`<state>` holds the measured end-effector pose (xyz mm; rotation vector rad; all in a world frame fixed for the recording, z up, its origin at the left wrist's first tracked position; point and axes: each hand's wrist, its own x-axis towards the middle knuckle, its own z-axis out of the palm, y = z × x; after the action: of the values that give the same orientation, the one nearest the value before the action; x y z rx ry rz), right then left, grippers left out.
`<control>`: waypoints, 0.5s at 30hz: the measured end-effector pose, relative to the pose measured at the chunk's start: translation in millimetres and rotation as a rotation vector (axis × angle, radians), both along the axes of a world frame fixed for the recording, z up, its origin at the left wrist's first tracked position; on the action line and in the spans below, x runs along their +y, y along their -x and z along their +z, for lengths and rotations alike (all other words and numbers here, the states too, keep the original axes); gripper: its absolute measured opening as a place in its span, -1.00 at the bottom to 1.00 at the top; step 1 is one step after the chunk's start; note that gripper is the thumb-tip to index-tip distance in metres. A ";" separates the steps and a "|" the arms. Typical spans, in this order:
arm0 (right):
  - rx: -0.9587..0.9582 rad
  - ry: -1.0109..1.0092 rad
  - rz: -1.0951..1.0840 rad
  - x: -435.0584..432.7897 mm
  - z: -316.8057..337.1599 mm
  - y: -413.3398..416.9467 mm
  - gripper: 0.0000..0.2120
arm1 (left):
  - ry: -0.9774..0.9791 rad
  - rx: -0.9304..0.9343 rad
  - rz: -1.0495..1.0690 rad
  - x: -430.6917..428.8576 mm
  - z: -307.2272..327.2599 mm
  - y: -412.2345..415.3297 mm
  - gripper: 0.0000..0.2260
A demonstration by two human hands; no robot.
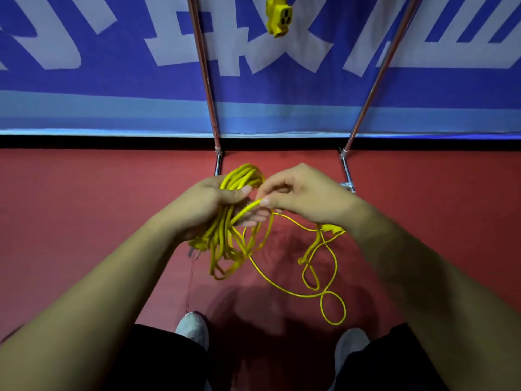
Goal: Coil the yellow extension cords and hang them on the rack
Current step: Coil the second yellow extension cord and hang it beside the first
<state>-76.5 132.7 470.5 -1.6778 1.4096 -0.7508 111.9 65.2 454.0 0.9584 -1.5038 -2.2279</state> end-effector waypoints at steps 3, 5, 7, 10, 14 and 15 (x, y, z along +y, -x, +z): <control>-0.131 -0.011 -0.121 -5.7 -6.1 0.4 -0.98 | 0.010 0.057 -0.025 1.2 2.4 2.9 -0.88; -0.055 -0.090 -0.092 -4.2 -13.0 22.1 -0.91 | -0.062 0.125 0.027 -5.3 3.5 1.6 -0.81; 0.124 -0.186 -0.005 1.3 -23.6 50.1 -0.89 | -0.137 0.160 0.109 -11.0 6.9 -1.1 -0.78; 0.024 -0.281 -0.105 7.4 -37.3 77.0 -0.89 | -0.116 0.161 0.123 -15.4 10.2 -5.1 -0.78; -0.338 -0.149 -0.300 2.8 -25.0 68.6 -0.95 | 0.041 -0.007 0.070 -13.3 12.6 -8.5 -0.80; -0.305 -0.107 -0.313 1.5 -19.3 65.2 -0.94 | 0.031 -0.033 0.063 -12.5 12.2 -9.1 -0.79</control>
<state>-141.7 134.3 451.2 -1.2138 1.4781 -1.0381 121.0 52.7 466.2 1.0240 -1.4964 -2.1484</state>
